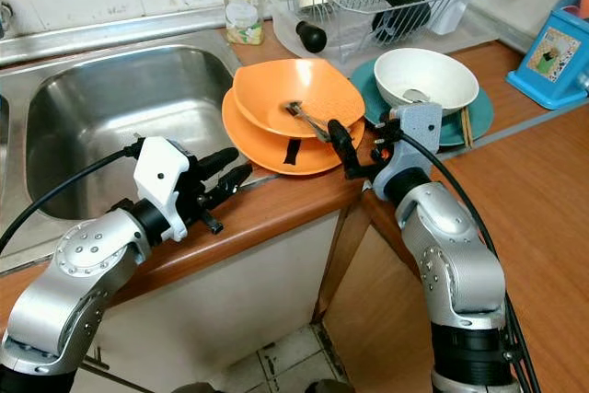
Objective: Kitchen organization
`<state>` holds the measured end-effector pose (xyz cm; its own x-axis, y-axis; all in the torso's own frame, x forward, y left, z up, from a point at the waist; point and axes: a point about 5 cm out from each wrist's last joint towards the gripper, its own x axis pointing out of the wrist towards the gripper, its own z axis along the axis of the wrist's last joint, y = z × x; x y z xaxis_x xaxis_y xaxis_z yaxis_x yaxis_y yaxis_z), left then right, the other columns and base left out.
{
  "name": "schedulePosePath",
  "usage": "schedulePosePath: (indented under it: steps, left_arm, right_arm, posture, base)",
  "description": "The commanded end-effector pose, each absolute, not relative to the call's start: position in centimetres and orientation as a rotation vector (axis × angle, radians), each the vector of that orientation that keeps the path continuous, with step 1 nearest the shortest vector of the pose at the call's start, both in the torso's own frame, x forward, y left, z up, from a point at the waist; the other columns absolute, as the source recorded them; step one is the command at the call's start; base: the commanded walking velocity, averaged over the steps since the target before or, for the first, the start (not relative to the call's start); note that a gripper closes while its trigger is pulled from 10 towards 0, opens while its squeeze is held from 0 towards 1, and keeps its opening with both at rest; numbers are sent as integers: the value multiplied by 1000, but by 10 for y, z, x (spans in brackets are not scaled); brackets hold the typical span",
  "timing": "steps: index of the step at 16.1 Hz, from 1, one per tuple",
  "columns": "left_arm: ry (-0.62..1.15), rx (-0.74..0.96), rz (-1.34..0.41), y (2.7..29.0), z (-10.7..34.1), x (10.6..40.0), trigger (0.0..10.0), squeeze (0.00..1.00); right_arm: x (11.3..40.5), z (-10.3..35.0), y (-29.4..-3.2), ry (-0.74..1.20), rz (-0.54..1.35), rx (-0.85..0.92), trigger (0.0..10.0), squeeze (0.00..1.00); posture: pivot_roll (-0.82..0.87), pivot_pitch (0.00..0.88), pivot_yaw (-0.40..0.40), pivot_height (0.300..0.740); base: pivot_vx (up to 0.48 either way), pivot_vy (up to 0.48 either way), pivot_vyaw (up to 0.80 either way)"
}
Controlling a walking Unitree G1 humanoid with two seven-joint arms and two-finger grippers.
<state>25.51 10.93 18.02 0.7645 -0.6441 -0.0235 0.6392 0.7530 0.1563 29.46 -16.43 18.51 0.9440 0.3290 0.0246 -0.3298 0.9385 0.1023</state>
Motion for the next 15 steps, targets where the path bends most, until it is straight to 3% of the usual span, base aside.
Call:
schedulePosePath:
  steps: [1,15]
  left_arm:
    - [-39,166,-722,106,183,254,10000,0]
    - [-29,191,-742,104,180,253,10000,0]
  right_arm:
    - [295,190,-163,-34,359,113,0,0]
    - [295,185,-155,-5,455,222,0,0]
  posture:
    - [-38,42,5,740]
    - [-34,14,-1,740]
  base:
    - [0,0,0]
    - [0,0,0]
